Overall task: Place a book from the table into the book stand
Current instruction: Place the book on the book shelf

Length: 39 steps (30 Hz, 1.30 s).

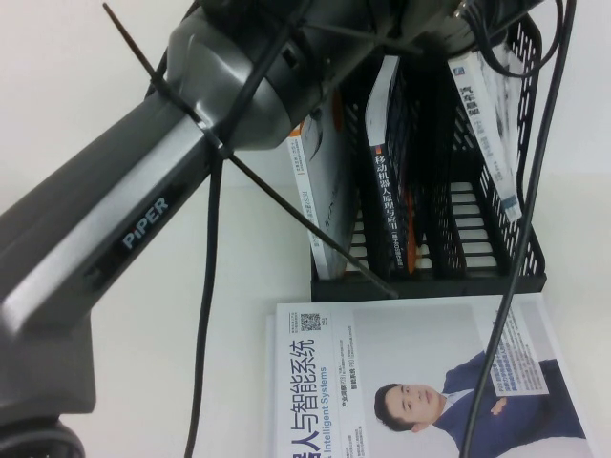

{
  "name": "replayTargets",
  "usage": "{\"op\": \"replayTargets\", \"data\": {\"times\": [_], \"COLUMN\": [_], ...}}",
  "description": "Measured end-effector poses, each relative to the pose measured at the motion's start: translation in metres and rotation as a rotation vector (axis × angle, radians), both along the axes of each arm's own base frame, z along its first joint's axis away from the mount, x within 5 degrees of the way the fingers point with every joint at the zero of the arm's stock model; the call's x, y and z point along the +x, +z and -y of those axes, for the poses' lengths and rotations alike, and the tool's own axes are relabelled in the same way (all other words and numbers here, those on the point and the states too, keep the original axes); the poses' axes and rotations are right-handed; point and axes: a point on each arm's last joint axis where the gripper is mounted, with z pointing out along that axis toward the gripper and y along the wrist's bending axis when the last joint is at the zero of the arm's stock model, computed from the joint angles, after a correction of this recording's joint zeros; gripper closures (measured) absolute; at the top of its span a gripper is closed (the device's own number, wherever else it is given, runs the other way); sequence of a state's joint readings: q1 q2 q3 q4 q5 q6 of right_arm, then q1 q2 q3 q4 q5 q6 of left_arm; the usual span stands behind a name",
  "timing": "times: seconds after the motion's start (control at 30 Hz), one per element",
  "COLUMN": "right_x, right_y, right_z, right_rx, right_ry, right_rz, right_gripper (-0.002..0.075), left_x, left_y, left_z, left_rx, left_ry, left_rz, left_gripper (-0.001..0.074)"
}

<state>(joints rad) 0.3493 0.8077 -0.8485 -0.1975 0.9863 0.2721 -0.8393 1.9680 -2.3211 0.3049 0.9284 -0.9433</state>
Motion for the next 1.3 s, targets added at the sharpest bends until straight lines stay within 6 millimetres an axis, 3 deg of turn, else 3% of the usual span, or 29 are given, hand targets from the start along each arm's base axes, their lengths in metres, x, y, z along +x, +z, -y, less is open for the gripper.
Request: {"op": "replayTargets", "data": {"times": [0.17, 0.5, 1.13, 1.23, 1.3], "right_x": [0.0, 0.0, 0.001, 0.001, 0.001], "right_y": [0.0, 0.0, -0.002, -0.002, -0.002], "right_z": [0.0, 0.0, -0.001, -0.001, -0.001], "right_rx": [0.0, 0.0, 0.009, 0.009, 0.009], "right_ry": [0.0, 0.0, 0.003, 0.003, 0.003], "right_rz": [0.0, 0.0, 0.001, 0.001, 0.001], "right_gripper": [0.0729, 0.0729, 0.0729, 0.0729, 0.0729], "left_x": [0.004, 0.021, 0.037, 0.038, 0.038], "left_y": [-0.002, -0.036, -0.072, -0.072, -0.066], "left_z": [0.002, 0.017, 0.035, 0.036, 0.036], "left_rx": [0.007, 0.078, 0.148, 0.16, 0.147], "left_ry": [0.007, 0.029, 0.007, -0.005, -0.016], "left_rz": [0.03, -0.01, -0.022, -0.006, 0.038], "left_gripper": [0.0625, 0.0625, 0.0624, 0.0587, 0.0519]}}
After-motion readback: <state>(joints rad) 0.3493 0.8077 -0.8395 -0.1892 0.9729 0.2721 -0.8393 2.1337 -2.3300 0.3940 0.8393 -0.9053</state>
